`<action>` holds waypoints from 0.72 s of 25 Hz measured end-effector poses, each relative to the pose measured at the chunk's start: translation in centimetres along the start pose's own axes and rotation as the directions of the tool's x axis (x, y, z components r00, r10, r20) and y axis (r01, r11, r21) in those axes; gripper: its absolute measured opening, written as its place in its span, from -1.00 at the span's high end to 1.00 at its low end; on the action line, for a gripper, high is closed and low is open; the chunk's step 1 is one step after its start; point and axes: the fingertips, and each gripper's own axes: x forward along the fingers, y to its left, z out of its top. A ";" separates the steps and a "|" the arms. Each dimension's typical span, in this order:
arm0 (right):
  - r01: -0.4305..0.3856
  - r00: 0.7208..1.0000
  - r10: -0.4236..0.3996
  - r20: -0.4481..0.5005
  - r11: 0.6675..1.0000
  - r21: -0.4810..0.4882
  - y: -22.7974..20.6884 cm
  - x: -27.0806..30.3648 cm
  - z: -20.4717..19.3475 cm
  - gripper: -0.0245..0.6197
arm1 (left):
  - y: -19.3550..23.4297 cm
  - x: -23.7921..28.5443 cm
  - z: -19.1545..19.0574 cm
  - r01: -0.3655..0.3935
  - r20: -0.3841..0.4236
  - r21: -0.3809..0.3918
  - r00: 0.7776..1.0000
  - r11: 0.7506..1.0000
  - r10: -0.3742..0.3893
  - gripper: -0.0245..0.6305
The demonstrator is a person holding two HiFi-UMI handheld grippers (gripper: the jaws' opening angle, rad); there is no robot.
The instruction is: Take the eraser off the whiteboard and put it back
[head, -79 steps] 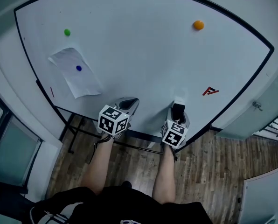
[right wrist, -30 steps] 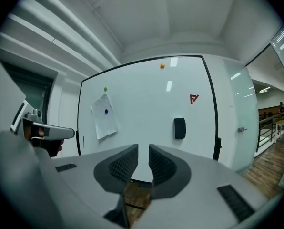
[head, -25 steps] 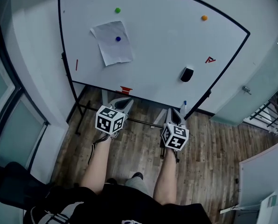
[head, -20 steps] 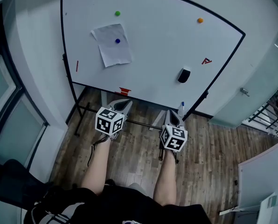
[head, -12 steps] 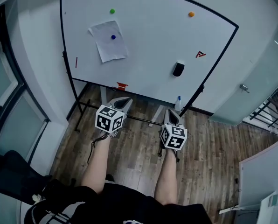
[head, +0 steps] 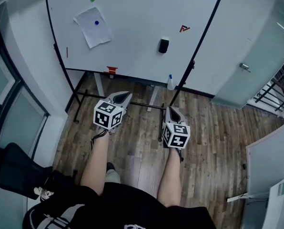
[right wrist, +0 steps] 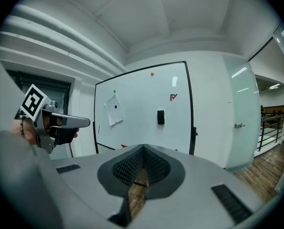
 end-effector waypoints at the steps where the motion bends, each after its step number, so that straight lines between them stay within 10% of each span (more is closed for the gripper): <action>1: -0.001 1.000 0.001 -0.003 1.000 0.004 -0.3 -0.9 -0.5 0.85 | -1.1 0.1 -0.2 0.005 -0.005 0.004 1.000 1.000 -0.005 0.87; 18: -0.040 0.999 0.040 -0.003 0.999 0.036 -3.2 -9.2 -3.5 0.85 | -11.2 -1.0 -1.6 0.005 -0.030 0.038 1.000 0.999 -0.004 0.87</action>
